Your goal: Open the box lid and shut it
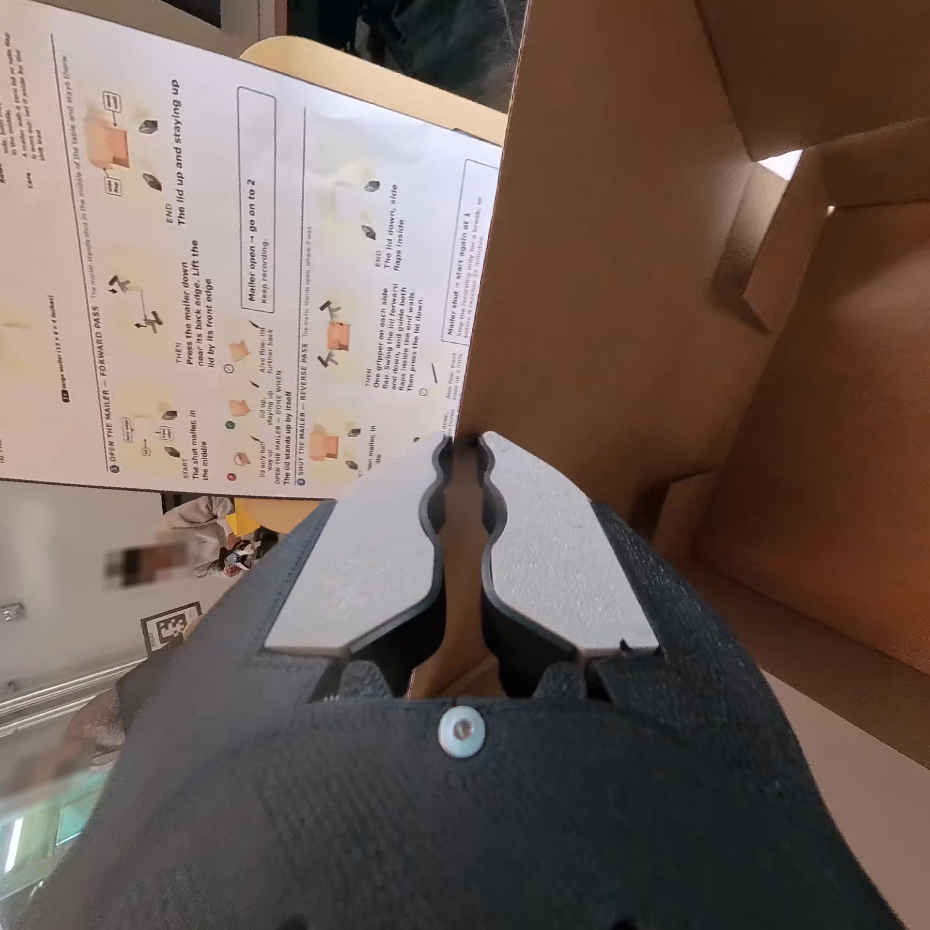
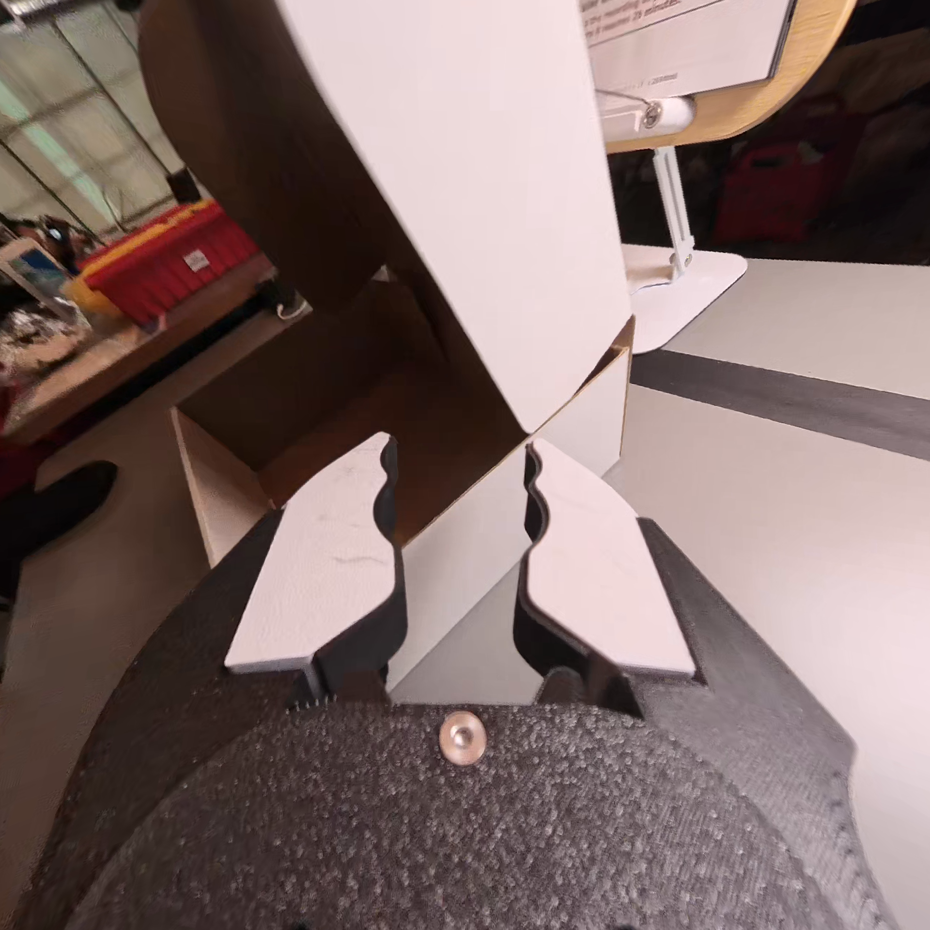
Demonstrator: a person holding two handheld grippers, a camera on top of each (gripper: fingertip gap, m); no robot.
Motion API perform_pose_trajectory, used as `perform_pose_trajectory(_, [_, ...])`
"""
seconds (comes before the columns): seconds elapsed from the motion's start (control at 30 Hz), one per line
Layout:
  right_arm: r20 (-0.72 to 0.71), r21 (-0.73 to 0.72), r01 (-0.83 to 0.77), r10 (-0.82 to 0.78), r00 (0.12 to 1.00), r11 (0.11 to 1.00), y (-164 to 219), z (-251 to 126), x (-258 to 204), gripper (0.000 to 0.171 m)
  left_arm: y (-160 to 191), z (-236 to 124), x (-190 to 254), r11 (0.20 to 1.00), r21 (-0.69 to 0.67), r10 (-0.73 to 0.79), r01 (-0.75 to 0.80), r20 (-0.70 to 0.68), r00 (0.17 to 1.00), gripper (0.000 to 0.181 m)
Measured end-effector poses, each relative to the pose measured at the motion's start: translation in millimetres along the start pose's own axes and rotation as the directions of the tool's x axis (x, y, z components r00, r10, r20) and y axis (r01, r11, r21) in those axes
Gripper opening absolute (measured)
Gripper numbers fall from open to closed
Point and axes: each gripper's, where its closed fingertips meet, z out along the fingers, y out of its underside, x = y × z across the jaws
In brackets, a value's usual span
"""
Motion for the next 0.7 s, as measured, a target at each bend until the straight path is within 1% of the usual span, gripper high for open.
perform_pose_trajectory(0.03, [-0.022,-0.021,0.041,-0.042,0.999,0.999,5.5,-2.9,-5.6,0.048,1.0,3.5,-3.8,1.000,-0.002,-0.009,0.009,0.005,1.000,0.010])
perform_pose_trajectory(0.1, [-0.037,-0.044,0.107,-0.109,0.993,0.993,13.7,-6.4,-18.0,0.050,4.4,8.3,-10.9,1.000,-0.002,-0.024,0.024,0.031,0.999,0.009])
perform_pose_trajectory(0.17, [-0.044,-0.049,0.145,-0.147,0.988,0.988,19.9,-8.7,-29.2,0.051,4.6,4.4,-15.1,0.999,0.034,-0.033,0.030,0.084,0.996,0.014])
perform_pose_trajectory(0.23, [-0.057,-0.040,0.177,-0.180,0.982,0.983,24.3,-11.6,-36.4,0.051,1.9,-10.6,-14.5,0.992,0.111,-0.073,0.058,0.131,0.989,0.018])
perform_pose_trajectory(0.3, [-0.084,-0.019,0.201,-0.202,0.976,0.979,26.6,-14.8,-39.0,0.053,-1.9,-35.5,-4.8,0.963,0.233,-0.168,0.134,0.130,0.977,0.027])
perform_pose_trajectory(0.37, [-0.116,0.000,0.217,-0.216,0.970,0.976,28.6,-19.5,-41.6,0.057,-2.1,-70.6,10.3,0.893,0.395,-0.283,0.217,0.117,0.952,0.029])
perform_pose_trajectory(0.43, [-0.183,0.009,0.255,-0.249,0.951,0.967,29.4,-26.8,-41.3,0.062,8.9,-104.7,35.0,0.771,0.538,-0.428,0.340,0.043,0.903,0.031])
perform_pose_trajectory(0.5, [-0.254,0.002,0.296,-0.286,0.924,0.955,29.1,-35.3,-41.9,0.068,32.6,-127.1,67.6,0.644,0.608,-0.549,0.464,-0.054,0.834,0.033])
perform_pose_trajectory(0.57, [-0.316,-0.011,0.326,-0.313,0.896,0.945,27.3,-43.7,-45.8,0.070,64.3,-137.8,101.4,0.547,0.627,-0.642,0.555,-0.111,0.759,0.034])
perform_pose_trajectory(0.6, [-0.345,-0.020,0.333,-0.319,0.883,0.943,26.5,-47.7,-48.3,0.070,80.6,-139.2,118.3,0.519,0.621,-0.675,0.587,-0.124,0.728,0.035])
perform_pose_trajectory(0.7, [-0.404,-0.033,0.335,-0.319,0.857,0.942,24.0,-58.2,-62.5,0.070,124.5,-133.6,166.2,0.500,0.550,-0.741,0.669,-0.127,0.659,0.041])
